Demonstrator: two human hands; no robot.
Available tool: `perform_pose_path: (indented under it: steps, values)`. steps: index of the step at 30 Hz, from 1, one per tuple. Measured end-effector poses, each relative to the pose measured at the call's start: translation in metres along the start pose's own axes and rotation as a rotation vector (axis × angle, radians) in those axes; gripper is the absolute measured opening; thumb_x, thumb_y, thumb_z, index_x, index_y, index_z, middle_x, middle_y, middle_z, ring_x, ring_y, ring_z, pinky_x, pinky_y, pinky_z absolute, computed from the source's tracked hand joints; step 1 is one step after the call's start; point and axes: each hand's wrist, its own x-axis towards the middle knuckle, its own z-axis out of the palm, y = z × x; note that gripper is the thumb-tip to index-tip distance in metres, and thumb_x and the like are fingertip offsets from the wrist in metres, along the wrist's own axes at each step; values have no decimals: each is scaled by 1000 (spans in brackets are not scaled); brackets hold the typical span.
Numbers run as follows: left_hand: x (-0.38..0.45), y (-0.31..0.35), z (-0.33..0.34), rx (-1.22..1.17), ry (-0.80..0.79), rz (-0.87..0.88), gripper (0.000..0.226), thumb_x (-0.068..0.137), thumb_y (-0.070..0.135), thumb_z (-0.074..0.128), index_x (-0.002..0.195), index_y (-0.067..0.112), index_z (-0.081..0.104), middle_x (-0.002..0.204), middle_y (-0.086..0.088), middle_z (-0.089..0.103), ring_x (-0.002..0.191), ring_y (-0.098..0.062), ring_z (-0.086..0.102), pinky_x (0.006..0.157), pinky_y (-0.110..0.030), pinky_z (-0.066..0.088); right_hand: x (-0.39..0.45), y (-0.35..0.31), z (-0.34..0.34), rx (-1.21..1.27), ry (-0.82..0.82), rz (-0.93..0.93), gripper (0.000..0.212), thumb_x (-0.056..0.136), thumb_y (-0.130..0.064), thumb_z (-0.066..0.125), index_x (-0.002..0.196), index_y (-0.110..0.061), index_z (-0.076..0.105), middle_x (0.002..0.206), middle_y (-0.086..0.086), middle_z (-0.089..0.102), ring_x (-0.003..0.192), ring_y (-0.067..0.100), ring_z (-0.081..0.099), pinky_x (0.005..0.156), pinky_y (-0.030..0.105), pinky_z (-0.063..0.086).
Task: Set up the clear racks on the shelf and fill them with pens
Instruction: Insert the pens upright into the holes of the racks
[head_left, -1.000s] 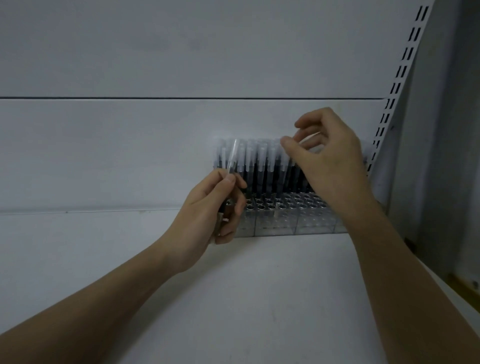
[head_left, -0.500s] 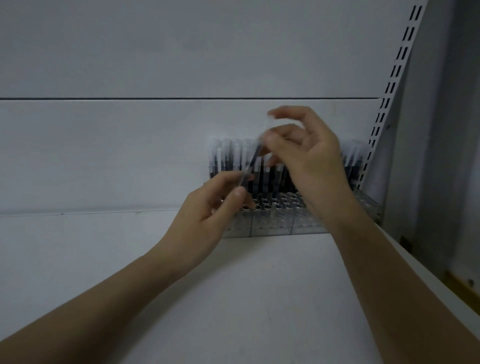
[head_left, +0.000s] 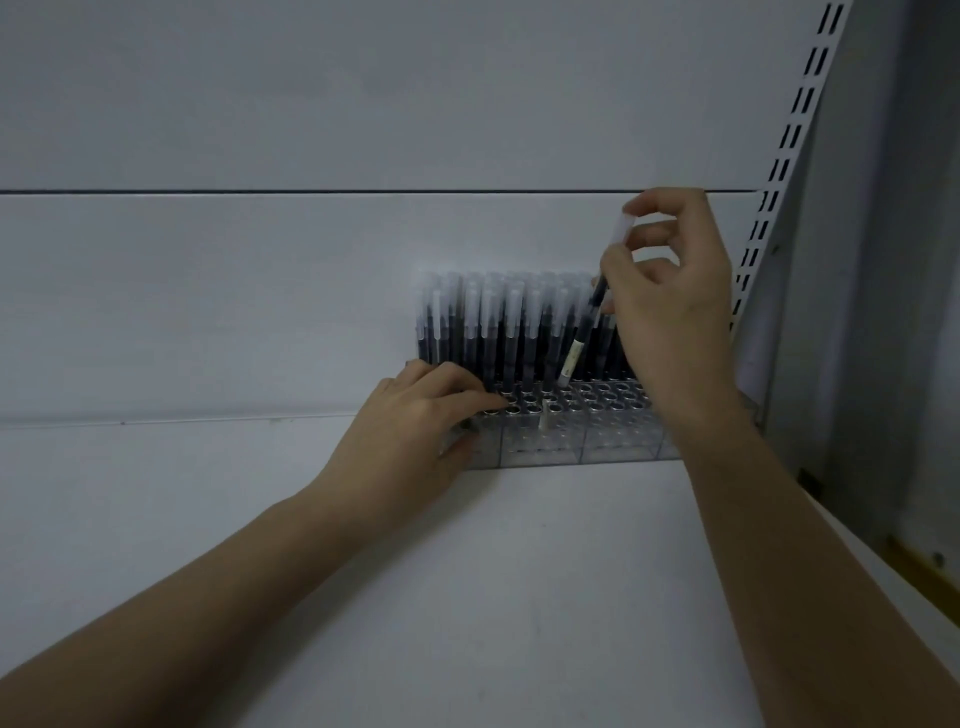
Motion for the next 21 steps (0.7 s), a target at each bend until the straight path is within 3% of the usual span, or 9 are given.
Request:
perform_pose_path:
  steps: [6,11,16,21]
  values:
    - [1,1,0,-3,15,-4,47,76,1,79,116,24,72,108,2,66,93,-26,58,71,-46,52,0,5,3,-59,-27,-3,21,93,-7,58,110,-19,55,88,-8,58,68,22,63,56,29,52]
    - [1,0,1,-10,18,-9,47,76,0,78,116,23,72,107,2,66,91,-27,58,70,-47,52,2,10,4,-90,-89,27,22,92,-7,58,109,-21,55,87,-8,57,64,4,57,54,14,44]
    - [1,0,2,-9,30,-8,45,76,1,79,115,23,72,107,2,66,91,-26,58,71,-47,53,2,15,4,-170,-168,51,23,90,-7,59,107,-21,55,87,-6,55,65,7,54,53,12,42]
    - [1,-1,3,-6,35,-4,44,76,3,79,115,24,72,107,4,66,92,-25,58,70,-48,52,1,17,5,-225,-258,36,21,88,-6,61,103,-20,55,85,-5,55,59,5,47,57,21,43]
